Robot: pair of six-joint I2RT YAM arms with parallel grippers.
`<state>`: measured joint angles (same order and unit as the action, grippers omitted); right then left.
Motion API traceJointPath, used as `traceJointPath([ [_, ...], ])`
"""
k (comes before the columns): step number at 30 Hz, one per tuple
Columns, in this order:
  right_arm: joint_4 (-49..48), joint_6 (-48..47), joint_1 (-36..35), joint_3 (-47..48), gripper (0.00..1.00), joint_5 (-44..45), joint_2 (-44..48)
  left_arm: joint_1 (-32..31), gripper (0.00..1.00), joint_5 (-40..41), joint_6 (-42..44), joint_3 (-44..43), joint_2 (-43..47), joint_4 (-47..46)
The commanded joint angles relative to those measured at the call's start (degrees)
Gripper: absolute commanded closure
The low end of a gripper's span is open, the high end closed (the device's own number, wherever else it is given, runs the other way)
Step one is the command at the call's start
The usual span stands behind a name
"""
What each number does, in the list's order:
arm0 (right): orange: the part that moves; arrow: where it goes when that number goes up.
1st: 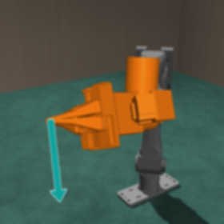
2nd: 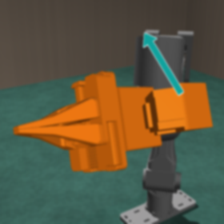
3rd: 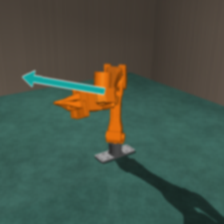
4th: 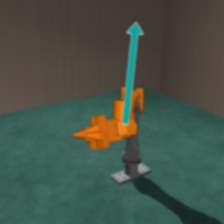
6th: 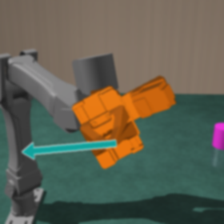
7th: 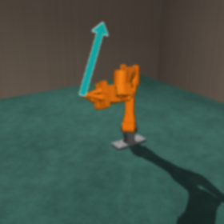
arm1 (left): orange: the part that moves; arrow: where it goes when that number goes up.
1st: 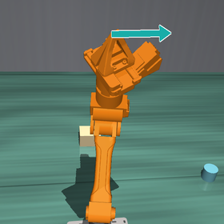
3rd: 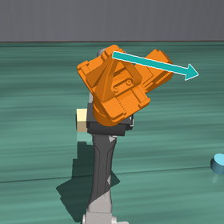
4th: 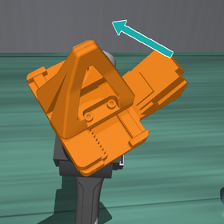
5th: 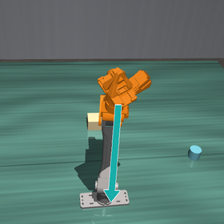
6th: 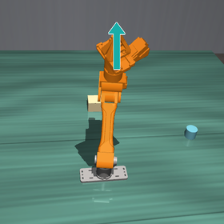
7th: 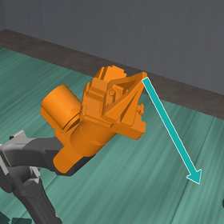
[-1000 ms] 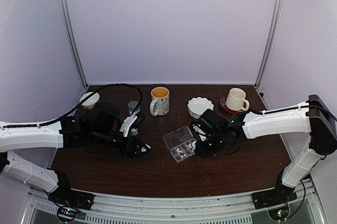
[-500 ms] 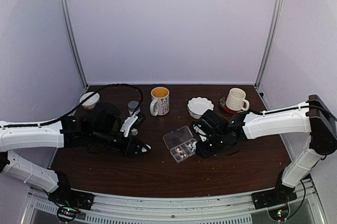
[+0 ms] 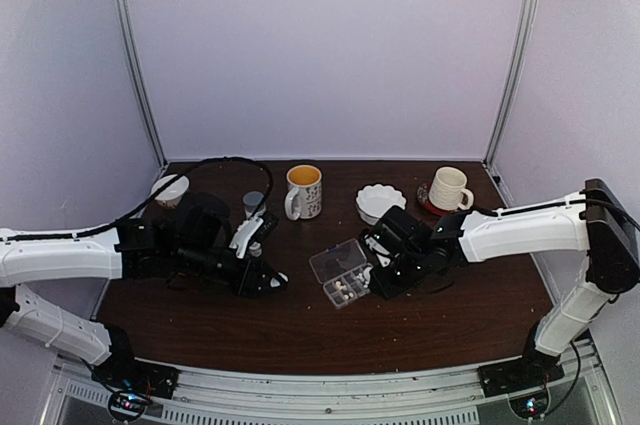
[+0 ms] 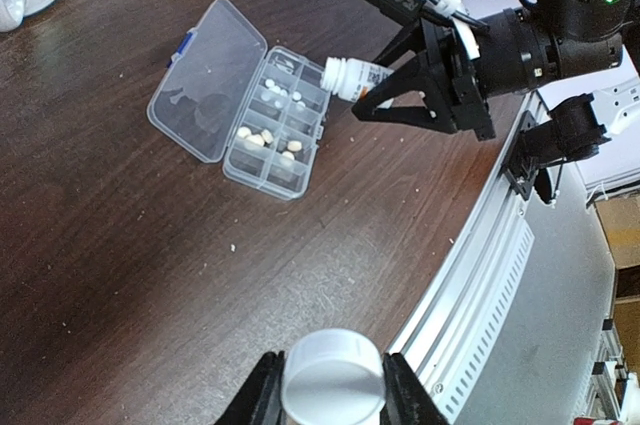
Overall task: Sort the pills into containers
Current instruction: Pour the pill into the compartment of the pill container.
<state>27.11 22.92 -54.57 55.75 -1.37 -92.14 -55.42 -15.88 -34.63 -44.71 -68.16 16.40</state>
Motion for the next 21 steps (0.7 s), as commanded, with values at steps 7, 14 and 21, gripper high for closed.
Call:
traceJointPath([
  [7, 3.5, -0.4, -0.3, 3.0, 1.00, 3.3, -1.9, 0.3, 1.00, -0.7, 0.9, -1.6, -0.4, -1.6],
  [14, -2.3, 0.9, -1.0, -1.8, 1.00, 3.1, 3.5, 0.3, 1.00, -0.7, 0.6, -1.1, -0.3, -2.4],
  [21, -2.8, 1.0, -0.9, -2.1, 1.00, 1.8, 3.7, 0.3, 1.00, -1.2, 0.4, -1.3, -0.9, -2.7],
])
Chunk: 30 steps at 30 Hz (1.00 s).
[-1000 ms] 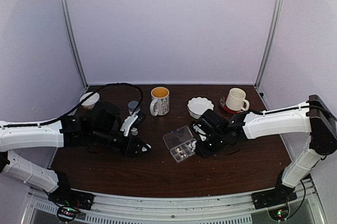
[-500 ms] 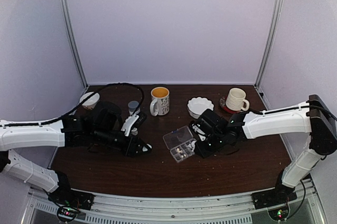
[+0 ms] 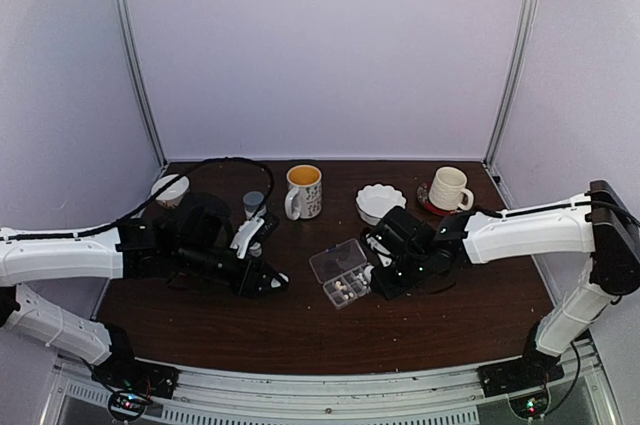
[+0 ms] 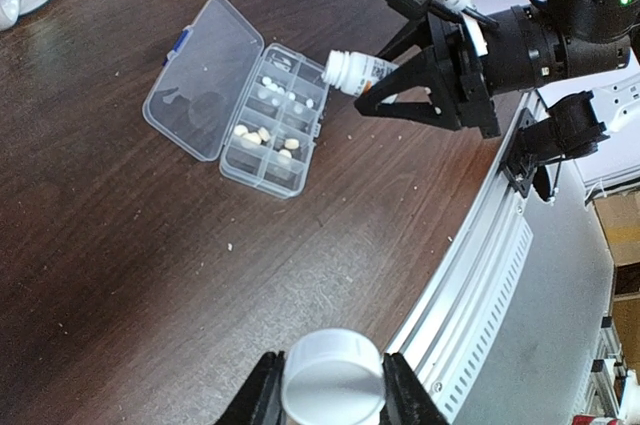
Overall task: Sort the pills into containers
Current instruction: Pour the pill into the compartment of the pill container, then close the lid of the pill bottle.
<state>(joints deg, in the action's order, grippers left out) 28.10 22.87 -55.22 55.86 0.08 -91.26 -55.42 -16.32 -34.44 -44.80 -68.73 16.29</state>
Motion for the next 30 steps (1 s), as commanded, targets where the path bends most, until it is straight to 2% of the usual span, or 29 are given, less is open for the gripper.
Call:
traceJointPath([
  [1, -4.2, 1.2, -0.2, -2.7, 1.00, 0.7, 3.0, 0.3, 1.00, -0.7, 0.2, -1.2, -0.3, -2.6],
  [4, 0.5, 0.3, -0.1, 0.3, 1.00, 1.3, -0.1, 0.3, 1.00, -0.7, 0.2, -1.1, 0.0, -2.7],
  [10, -4.3, 1.4, -0.1, -2.7, 1.00, 0.4, 2.9, 0.3, 1.00, -0.6, 0.1, -0.9, 0.0, -2.6],
  [14, 1.6, -0.3, -0.2, 1.4, 1.00, 0.6, -1.9, 0.4, 1.00, -0.8, 0.0, -1.0, 0.0, -2.6],
  [19, -2.9, 1.0, -0.2, -1.5, 1.00, 0.3, 2.5, 0.4, 1.00, -0.7, -0.1, -0.8, 0.1, -2.6],
  [22, 0.7, -0.1, -0.2, 0.7, 1.00, 1.3, 0.0, 0.3, 1.00, -0.8, -0.3, -0.8, -0.1, -2.8],
  [30, -8.6, -0.2, -0.2, -6.2, 1.00, 0.6, 4.6, 0.4, 1.00, -0.8, -0.4, -0.6, -0.1, -3.1],
])
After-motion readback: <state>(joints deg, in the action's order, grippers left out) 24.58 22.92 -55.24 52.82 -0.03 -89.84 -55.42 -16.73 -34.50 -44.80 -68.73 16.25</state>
